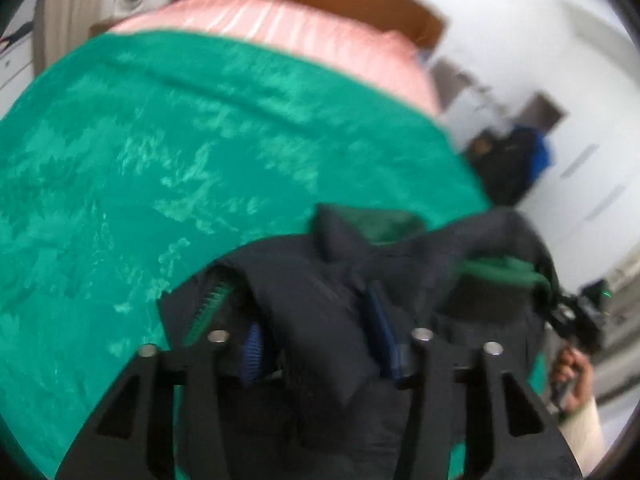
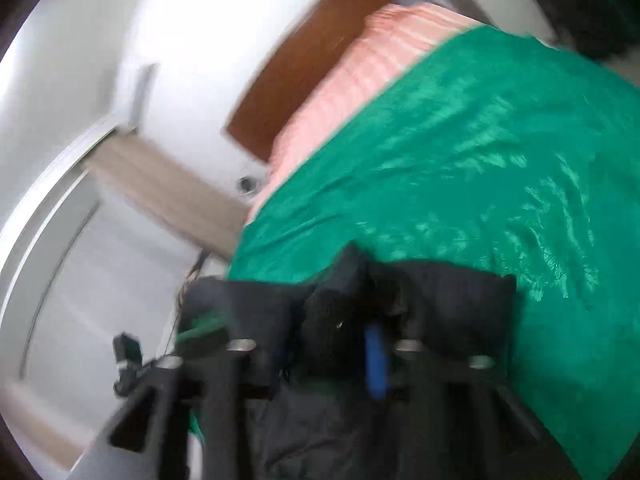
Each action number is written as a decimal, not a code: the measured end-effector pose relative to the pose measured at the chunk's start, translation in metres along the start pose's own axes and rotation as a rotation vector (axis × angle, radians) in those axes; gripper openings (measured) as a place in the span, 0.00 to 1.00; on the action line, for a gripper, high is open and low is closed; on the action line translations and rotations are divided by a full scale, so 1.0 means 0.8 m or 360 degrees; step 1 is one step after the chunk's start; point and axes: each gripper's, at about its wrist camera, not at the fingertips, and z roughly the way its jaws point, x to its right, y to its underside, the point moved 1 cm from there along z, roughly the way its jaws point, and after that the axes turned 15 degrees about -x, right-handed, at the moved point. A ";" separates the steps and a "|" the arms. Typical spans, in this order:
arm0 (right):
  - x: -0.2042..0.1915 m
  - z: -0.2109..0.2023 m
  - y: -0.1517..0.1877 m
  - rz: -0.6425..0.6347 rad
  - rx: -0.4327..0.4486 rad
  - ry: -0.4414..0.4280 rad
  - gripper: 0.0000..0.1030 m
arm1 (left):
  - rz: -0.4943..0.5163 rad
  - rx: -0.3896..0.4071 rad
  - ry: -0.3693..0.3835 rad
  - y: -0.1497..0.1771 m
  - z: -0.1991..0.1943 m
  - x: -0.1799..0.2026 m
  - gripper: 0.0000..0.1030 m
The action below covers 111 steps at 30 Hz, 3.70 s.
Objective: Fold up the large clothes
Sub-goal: 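Carry the held hem over the jacket body with both tools, folding it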
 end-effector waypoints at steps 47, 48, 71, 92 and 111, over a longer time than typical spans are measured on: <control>-0.025 0.218 0.036 -0.0607 0.0057 0.0459 0.85 | 0.0023 0.0406 -0.0464 0.016 0.154 -0.031 0.78; -0.022 0.218 0.036 -0.0596 0.0062 0.0445 0.85 | 0.0029 0.0403 -0.0457 0.012 0.158 -0.032 0.79; 0.000 0.222 0.038 -0.0518 0.0122 0.0301 0.84 | -0.0005 0.0366 -0.0301 0.007 0.170 -0.041 0.81; -0.001 0.225 0.040 -0.0510 0.0121 0.0284 0.84 | -0.0021 0.0365 -0.0250 0.007 0.172 -0.045 0.83; 0.000 0.226 0.039 -0.0486 0.0117 0.0285 0.84 | 0.0404 0.0398 -0.0146 0.051 0.072 0.094 0.98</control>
